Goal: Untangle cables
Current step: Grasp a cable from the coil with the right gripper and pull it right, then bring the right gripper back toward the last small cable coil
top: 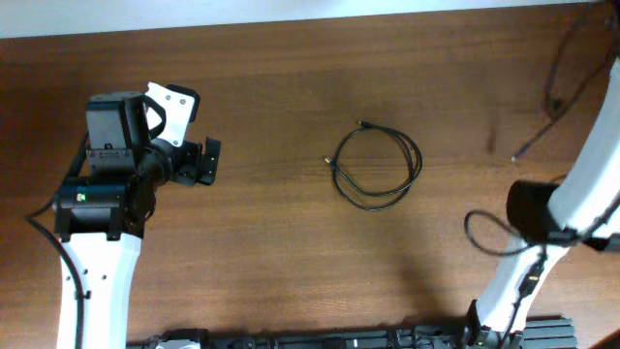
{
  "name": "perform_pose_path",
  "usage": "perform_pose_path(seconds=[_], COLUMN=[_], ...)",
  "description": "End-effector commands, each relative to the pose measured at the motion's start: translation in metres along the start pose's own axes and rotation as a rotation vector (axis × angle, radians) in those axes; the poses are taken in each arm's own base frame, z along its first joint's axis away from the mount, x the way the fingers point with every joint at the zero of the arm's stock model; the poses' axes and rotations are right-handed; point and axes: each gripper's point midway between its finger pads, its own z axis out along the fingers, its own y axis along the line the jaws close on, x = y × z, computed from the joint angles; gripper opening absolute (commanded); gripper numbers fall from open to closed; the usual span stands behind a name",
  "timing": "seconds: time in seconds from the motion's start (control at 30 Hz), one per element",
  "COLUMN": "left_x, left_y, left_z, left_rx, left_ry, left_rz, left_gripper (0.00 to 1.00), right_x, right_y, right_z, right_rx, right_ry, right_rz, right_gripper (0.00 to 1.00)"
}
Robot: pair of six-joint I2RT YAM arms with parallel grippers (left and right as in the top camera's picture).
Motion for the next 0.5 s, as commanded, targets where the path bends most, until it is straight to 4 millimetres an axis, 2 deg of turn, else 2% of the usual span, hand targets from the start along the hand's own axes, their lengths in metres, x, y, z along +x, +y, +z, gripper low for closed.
perform_pose_path(seconds=[0.0,0.07,0.2,0.37,0.47], left_x=[-0.002,-0.002,-0.002,-0.002,-0.002], left_y=[0.000,0.000,0.000,0.000,0.000], left_z=[-0.001,-0.001,-0.001,-0.001,-0.001], left_rx=[0.005,0.005,0.005,0.005,0.005], left_ry=[-0.008,-0.008,-0.008,-0.008,-0.008], left_rz=[0.012,0.012,0.012,0.012,0.012], left_gripper=[0.99,0.99,0.99,0.99,0.99], right_x=[0.032,0.067,0.143,0.227,0.281], right_y=[-0.032,-0.038,-0.031,-0.028,-0.013], right_z=[0.057,0.091,0.146,0.182,0.194], right_rx=[0.146,0.160,0.120,0.165,0.126], right_ry=[0.078,0.180,0.407,0.627,0.770], right_rz=[0.148,0.212,0.256,0.325,0.315], right_gripper=[0.04,0.04,0.04,0.04,0.04])
